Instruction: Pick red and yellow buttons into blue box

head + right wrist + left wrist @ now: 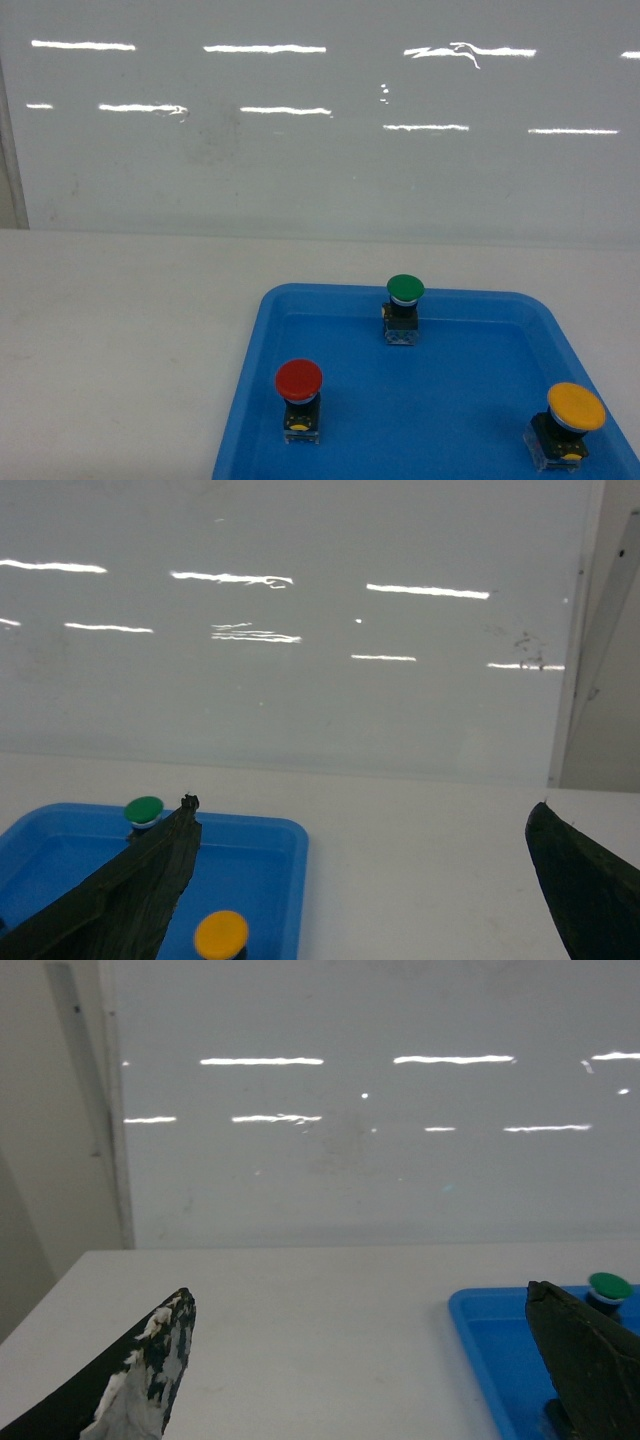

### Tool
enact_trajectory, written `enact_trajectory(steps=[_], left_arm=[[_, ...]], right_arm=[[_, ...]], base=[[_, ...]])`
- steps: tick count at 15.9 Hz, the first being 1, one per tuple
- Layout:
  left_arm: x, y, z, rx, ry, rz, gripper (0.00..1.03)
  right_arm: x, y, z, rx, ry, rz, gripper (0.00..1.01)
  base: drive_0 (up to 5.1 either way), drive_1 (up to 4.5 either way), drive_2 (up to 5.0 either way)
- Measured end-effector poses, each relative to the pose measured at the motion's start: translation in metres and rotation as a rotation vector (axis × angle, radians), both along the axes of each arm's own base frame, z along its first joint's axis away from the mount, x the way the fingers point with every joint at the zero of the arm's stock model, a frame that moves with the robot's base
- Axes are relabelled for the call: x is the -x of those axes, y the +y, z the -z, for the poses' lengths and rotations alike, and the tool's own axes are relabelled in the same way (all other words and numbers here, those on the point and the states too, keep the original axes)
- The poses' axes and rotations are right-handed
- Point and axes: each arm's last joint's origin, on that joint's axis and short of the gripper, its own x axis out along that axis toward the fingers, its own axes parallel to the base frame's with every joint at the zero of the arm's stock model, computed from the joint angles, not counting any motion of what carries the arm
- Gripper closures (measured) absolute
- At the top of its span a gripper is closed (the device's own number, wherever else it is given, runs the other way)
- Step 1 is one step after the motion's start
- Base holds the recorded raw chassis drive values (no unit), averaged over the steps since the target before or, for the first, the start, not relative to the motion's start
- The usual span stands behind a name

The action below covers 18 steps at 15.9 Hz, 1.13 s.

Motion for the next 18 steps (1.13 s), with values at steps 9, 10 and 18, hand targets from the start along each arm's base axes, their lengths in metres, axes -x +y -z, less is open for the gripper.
enact_trajectory(steps=[9, 10, 18], left_arm=[[-0.105, -0.037, -0.027, -0.045, 0.16, 0.057, 0.05], [-0.108, -0.039, -0.026, -0.053, 0.176, 0.062, 0.05], [-0.146, -0.065, -0.001, -0.191, 0.326, 0.122, 0.05]], right_arm=[[-0.11, 0.016, 0.006, 0.042, 0.266, -0.212, 0.03], [-0.113, 0.016, 0.007, 0.042, 0.283, -0.22, 0.03], [-0.145, 0.03, 0.026, 0.11, 0.445, -0.301, 0.03]], base=[[0.0, 0.0, 0.0], [0.0, 0.0, 0.0], [0.0, 0.0, 0.0]])
